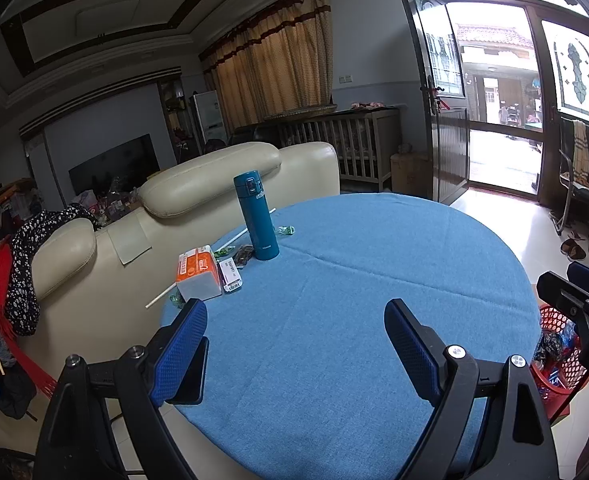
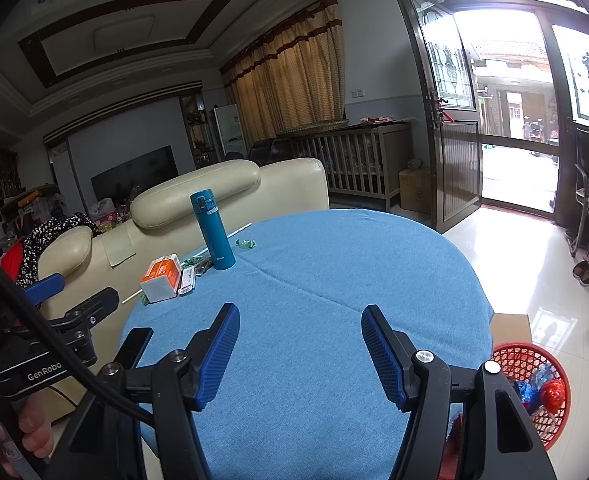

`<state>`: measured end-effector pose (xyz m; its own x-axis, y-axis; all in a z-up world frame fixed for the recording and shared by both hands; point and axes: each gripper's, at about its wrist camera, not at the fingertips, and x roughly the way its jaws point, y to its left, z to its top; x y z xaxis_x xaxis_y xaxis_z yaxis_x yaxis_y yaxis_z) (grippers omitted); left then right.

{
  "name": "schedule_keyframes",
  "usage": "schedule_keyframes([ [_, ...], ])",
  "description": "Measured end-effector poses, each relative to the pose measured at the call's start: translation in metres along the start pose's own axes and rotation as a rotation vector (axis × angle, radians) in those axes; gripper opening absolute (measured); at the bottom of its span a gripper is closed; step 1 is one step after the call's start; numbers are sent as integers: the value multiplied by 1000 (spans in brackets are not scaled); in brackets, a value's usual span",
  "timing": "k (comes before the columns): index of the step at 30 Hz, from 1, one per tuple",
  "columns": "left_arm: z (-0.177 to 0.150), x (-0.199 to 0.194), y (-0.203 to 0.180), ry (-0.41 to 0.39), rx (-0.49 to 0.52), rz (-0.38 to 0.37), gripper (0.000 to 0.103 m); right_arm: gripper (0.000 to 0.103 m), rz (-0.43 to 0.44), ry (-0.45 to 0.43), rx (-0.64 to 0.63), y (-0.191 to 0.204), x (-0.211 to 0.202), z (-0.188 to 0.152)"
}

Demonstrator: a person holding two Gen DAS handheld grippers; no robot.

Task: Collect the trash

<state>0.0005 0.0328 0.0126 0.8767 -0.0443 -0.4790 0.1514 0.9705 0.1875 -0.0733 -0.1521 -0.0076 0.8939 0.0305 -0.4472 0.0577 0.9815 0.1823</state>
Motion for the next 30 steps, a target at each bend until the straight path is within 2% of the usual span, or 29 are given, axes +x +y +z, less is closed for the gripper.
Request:
schedule_keyframes([
  [30,-3,1,-1,8,-4,-6,91,67,-2,2,-6,2,3,-4],
])
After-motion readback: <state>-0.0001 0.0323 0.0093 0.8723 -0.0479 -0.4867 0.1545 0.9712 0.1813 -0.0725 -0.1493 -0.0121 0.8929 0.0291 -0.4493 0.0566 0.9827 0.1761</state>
